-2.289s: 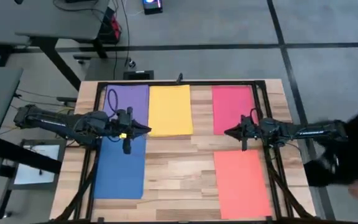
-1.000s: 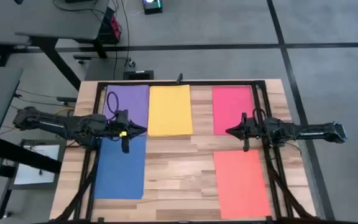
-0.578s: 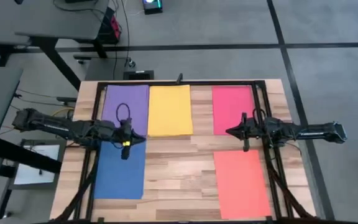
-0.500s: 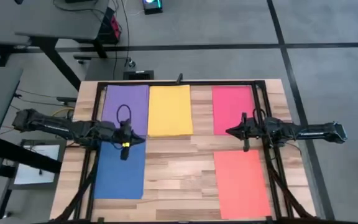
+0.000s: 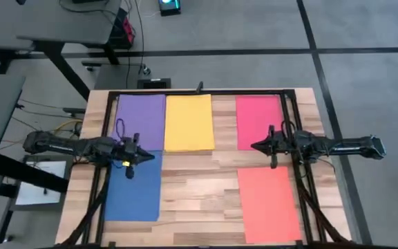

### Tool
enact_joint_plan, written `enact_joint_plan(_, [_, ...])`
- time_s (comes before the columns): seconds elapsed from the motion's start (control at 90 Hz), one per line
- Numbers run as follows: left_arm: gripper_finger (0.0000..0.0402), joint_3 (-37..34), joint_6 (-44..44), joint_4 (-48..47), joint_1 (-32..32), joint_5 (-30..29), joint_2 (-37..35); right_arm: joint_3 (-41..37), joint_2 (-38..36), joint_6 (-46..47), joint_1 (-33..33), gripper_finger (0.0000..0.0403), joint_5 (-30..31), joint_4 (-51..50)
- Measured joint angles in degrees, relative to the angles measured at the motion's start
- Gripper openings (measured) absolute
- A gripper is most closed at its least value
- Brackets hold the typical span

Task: Organize paper
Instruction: Return to Home Position

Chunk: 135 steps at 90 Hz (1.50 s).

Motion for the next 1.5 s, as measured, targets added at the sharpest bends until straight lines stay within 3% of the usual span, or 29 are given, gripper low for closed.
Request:
enact_joint_plan(0.211, [0.0000,-0.1,5.3,0.2,2.2,-1.3,-6.9,0.0,0.0,0.0,0.0,0.0000,0.0,0.1])
enact_joint_plan(0.322, [0.0000,-0.2,3.7,0.4,2.7,-1.9,-6.9,0.0,0.0,0.0,0.0,0.0000,0.0,0.1])
enact_joint_plan(0.556, [0.0000,-0.3,-8.9,0.4,2.8,-2.3,-6.8,0.0,0.0,0.0,0.0,0.0000,0.0,0.3])
enact_joint_plan(1.5, [0.0000,-0.4,-7.8,0.4,2.8,-2.4,-6.6,-0.1,0.0,0.0,0.0,0.0000,0.0,0.7])
